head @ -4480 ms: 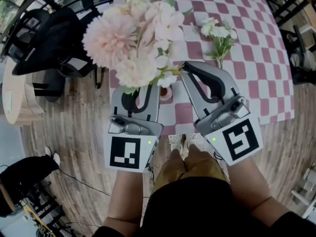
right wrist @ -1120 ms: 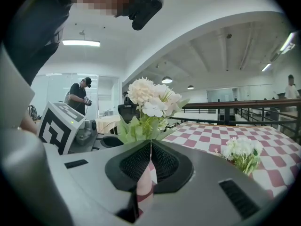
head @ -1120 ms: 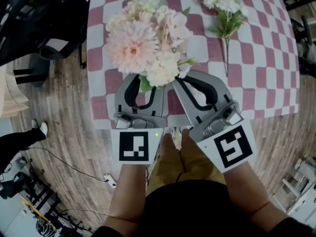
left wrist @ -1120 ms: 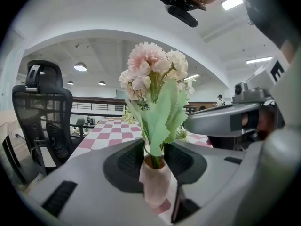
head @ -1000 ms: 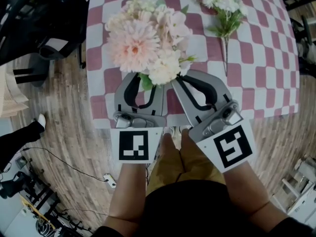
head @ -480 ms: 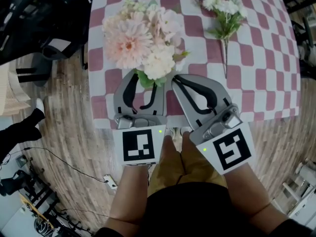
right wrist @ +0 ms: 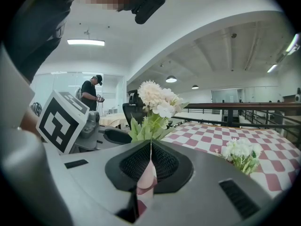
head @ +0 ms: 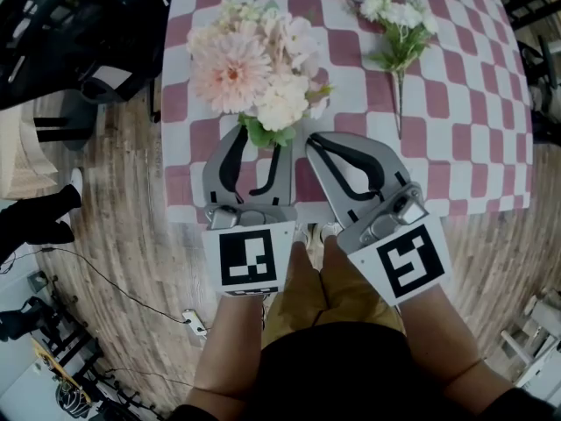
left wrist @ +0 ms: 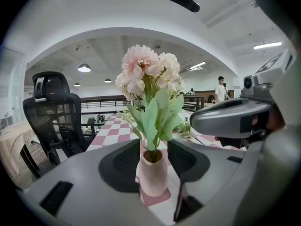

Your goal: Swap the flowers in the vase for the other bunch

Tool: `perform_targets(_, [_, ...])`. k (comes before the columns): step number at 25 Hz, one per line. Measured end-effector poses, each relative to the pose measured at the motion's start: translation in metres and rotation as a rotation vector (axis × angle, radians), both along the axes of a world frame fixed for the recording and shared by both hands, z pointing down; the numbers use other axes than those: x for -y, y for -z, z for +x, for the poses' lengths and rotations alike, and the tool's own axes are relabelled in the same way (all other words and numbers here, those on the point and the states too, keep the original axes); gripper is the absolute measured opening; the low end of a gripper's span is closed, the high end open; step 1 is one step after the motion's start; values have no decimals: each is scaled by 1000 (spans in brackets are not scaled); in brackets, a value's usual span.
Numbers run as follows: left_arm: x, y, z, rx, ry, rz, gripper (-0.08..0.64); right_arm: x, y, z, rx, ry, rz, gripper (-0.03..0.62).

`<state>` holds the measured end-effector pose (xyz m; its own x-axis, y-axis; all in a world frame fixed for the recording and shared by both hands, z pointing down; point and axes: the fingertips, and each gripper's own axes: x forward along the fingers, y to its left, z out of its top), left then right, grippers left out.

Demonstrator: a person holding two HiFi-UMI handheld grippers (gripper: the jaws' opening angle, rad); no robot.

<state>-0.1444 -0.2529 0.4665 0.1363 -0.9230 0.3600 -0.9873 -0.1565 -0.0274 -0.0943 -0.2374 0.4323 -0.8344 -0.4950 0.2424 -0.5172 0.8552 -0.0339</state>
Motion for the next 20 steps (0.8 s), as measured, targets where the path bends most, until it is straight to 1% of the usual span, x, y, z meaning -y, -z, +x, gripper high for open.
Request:
perform_targets(4, [-4, 5, 3, -5, 5, 7, 187, -4, 5, -1, -18, 14, 18, 34])
perform_targets(11, [-10, 17, 5, -9, 8, 22, 187, -8, 20, 2, -4, 11, 42, 34])
perform_targets(20, [-15, 32, 6, 8, 3, 37, 187, -12, 38, 4, 21, 14, 71, 34])
